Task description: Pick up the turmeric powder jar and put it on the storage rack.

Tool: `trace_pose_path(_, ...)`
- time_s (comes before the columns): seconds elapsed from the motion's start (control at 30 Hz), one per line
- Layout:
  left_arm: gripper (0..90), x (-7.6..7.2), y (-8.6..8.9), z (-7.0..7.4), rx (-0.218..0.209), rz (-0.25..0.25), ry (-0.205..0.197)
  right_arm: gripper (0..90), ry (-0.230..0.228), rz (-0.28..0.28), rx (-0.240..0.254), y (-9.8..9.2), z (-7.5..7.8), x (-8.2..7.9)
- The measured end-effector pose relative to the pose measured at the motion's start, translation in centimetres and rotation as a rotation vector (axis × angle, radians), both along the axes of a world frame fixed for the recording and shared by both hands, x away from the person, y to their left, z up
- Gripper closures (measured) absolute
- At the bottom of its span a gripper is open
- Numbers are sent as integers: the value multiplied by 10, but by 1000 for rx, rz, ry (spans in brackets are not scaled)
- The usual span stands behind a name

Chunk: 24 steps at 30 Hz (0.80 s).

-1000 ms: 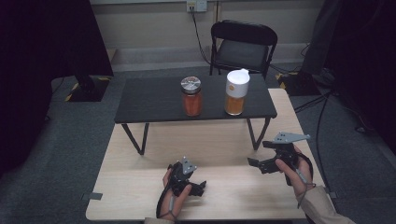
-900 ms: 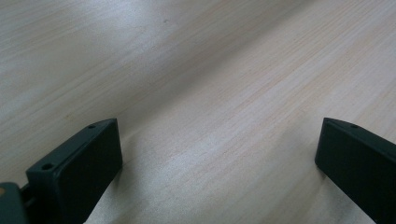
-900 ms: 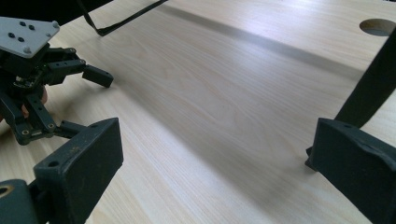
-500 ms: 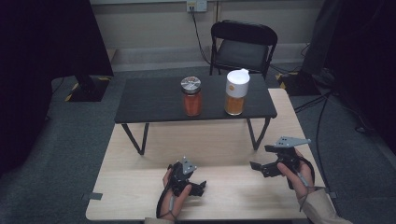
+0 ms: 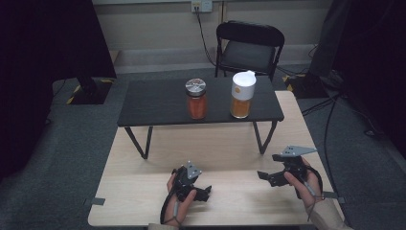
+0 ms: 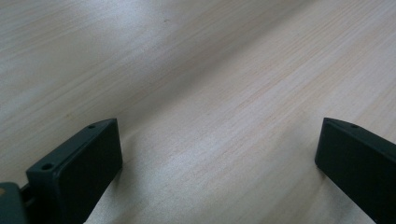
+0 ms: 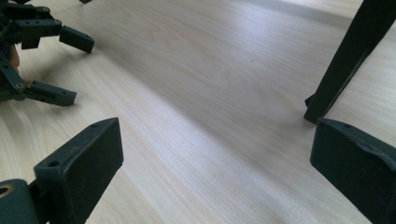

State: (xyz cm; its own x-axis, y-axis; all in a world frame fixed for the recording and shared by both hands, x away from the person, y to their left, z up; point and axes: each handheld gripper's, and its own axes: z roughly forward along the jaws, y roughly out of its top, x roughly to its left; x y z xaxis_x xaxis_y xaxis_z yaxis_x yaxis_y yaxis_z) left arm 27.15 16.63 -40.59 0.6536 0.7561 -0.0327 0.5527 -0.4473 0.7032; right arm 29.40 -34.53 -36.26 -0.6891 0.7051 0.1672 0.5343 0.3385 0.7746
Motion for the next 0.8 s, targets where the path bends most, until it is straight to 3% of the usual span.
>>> trace_pose_path(0.5, 1, 0, 0, 0, 1, 1, -1, 16, 21, -6, -20, -5, -17, -4)
trace_pose_path(0.8, 1, 0, 0, 0, 2, 1, -1, 17, 13, -1, -77, -4, -27, -7)
